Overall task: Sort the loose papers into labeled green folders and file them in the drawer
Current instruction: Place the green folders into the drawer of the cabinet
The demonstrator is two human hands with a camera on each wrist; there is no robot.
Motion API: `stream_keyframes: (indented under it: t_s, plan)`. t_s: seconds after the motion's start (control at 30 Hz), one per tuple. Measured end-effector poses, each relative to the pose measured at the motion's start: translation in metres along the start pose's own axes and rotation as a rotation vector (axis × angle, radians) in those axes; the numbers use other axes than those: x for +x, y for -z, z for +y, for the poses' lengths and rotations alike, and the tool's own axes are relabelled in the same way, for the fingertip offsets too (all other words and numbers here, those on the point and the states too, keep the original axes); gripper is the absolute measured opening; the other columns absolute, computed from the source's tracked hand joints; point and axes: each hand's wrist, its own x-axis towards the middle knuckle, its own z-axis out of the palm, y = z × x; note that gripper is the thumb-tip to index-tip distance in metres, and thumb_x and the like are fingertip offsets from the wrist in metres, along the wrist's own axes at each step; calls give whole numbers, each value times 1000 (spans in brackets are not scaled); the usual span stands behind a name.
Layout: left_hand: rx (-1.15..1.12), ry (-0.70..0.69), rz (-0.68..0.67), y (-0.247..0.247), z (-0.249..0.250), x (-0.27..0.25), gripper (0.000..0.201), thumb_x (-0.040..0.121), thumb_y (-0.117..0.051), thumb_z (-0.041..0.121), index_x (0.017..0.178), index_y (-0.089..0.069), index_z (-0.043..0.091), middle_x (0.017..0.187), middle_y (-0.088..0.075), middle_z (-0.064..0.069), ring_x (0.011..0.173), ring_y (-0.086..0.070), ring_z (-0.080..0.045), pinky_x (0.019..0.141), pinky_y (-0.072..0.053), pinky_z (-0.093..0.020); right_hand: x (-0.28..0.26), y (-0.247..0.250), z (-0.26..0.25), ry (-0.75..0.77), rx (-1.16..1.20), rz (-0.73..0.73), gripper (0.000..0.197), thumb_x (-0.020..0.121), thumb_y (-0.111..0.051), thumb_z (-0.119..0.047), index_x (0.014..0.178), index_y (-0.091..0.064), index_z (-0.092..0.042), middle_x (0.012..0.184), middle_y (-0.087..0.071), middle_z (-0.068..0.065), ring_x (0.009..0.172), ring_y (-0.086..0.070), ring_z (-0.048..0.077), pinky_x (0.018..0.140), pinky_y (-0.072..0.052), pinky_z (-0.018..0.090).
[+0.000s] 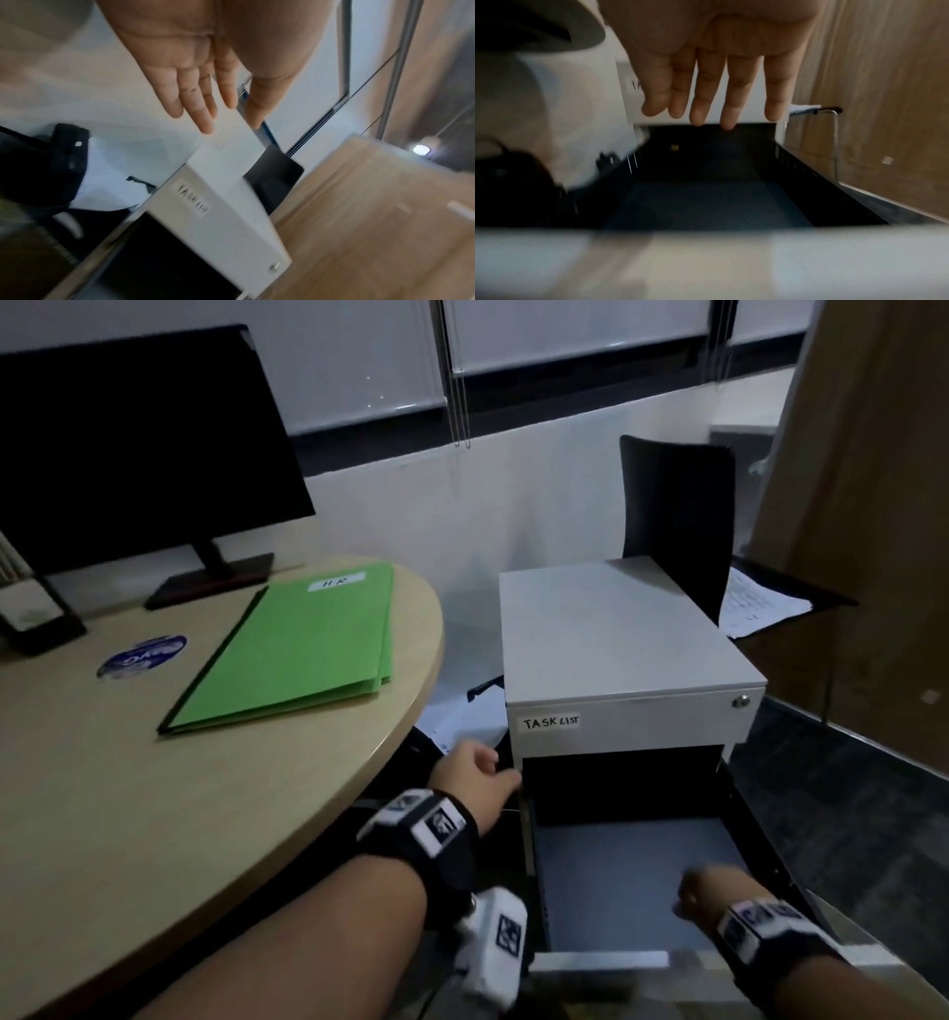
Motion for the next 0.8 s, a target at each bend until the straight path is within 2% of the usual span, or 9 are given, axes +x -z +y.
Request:
stream_keyframes:
  t_s: [0.13, 0.23, 0.37, 0.47, 0.53, 0.57, 0.67, 0.73, 0.8]
  plan:
    - [-113, -93, 268, 64, 54, 18, 29, 90, -59, 15, 118, -56, 13, 119, -60, -4, 109, -56, -23, 82, -38, -21, -4, 64, -43, 129, 209, 260, 28, 88, -62, -36, 107, -68, -16, 113, -67, 5, 109, -60, 21, 85, -43, 21]
    - [48, -58, 345, 108, 72, 45, 35, 92, -50, 8, 126, -55, 11, 130, -56, -10, 119, -53, -28, 98, -42, -28, -15, 105, -77, 165, 381, 396, 25, 86, -66, -34, 101, -71, -15, 106, -70, 6, 104, -63, 23, 84, -45, 25]
    - [674, 25, 84, 134, 69, 57, 34, 96, -47, 13, 125, -56, -1, 129, -56, -18, 119, -54, -30, 89, -42, -30, -21, 136, -106, 249, 507, 467, 14, 82, -69, -36, 87, -71, -22, 94, -71, 0, 94, -65, 18, 85, -50, 27]
    - [969, 129, -134, 131, 62, 55, 38, 96, -52, 25, 128, -57, 4, 132, -56, -11, 122, -52, -26, 95, -40, -28, -26, 148, -130, 323, 547, 457, 9, 83, -68, -35, 79, -65, -27, 82, -66, -5, 84, -62, 13, 78, -47, 23]
    - [1152, 212, -216, 120, 45, 70, 57, 81, -64, 43, 128, -58, 11, 125, -59, -5, 119, -55, -23, 100, -42, -30, -28, 150, -144, 350, 567, 438, 8, 83, -68, -34, 82, -67, -27, 81, -64, -7, 81, -61, 11, 75, -45, 21]
    - [1179, 231, -212, 117, 36, 81, 61, 75, -66, 46, 126, -59, 14, 119, -60, -5, 116, -57, -23, 99, -44, -31, -27, 149, -150, 364, 574, 431, 8, 84, -67, -34, 84, -68, -26, 80, -64, -7, 80, -60, 11, 75, -45, 20]
    - [1216, 126, -238, 123, 46, 57, 31, 95, -51, 28, 118, -60, 10, 119, -59, -7, 112, -57, -24, 97, -44, -31, -26, 139, -163, 392, 592, 393, 10, 85, -66, -34, 87, -68, -24, 81, -61, -8, 83, -60, 10, 79, -46, 21]
    - [1119, -4, -276, 124, 55, 35, 26, 97, -47, 20, 115, -61, 8, 126, -60, -7, 111, -57, -24, 88, -45, -27, -23, 133, -172, 403, 635, 342, 10, 86, -65, -36, 86, -64, -26, 83, -62, -9, 88, -62, 13, 85, -49, 26]
    - [854, -29, -300, 140, 56, 27, 27, 96, -49, 14, 120, -62, 9, 123, -62, -8, 113, -60, -24, 82, -48, -26, -20, 124, -185, 438, 712, 245, 24, 86, -63, -42, 98, -64, -22, 94, -66, -6, 94, -64, 15, 91, -51, 34]
